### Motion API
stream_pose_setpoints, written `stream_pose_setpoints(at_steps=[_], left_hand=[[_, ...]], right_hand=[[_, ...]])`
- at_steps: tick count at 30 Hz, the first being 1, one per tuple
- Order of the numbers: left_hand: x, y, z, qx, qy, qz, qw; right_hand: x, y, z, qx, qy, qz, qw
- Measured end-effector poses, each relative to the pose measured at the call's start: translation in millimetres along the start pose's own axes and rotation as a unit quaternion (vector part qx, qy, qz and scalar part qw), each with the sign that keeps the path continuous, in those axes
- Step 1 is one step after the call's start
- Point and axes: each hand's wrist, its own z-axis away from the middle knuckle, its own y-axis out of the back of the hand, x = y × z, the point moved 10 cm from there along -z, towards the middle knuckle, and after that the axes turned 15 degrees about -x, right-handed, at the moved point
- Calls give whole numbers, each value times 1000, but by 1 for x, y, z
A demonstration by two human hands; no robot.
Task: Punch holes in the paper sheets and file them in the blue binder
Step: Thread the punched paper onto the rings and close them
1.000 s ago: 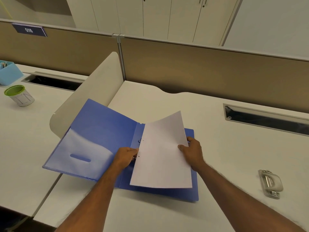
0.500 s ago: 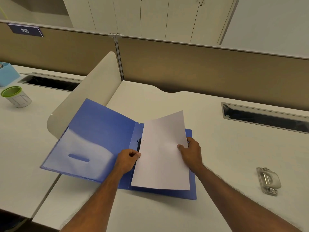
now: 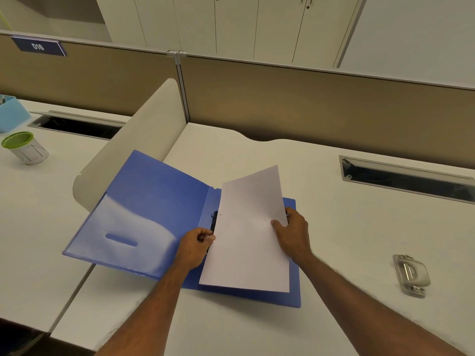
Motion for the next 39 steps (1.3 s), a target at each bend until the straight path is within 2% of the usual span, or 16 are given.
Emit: stream_pose_setpoints(at_steps=[5,13,25,33,39], left_hand=[[2,4,13,62,-32,-13,997],[-5,-1,18,55,-36,11,998],[1,-6,15,41,-27,37,998],[19,2,29,131,-115,-108,979],[27,-9,27,101,-133,-213,963]], right_hand=[[-10,-1,5,9,12,5,1000],[-23,2,11,18,23,19,999],[-8,4,13,19,-31,1,999],[1,4,14,18,-28,-32,999],[-4,4,12,20,-12,-38,999]])
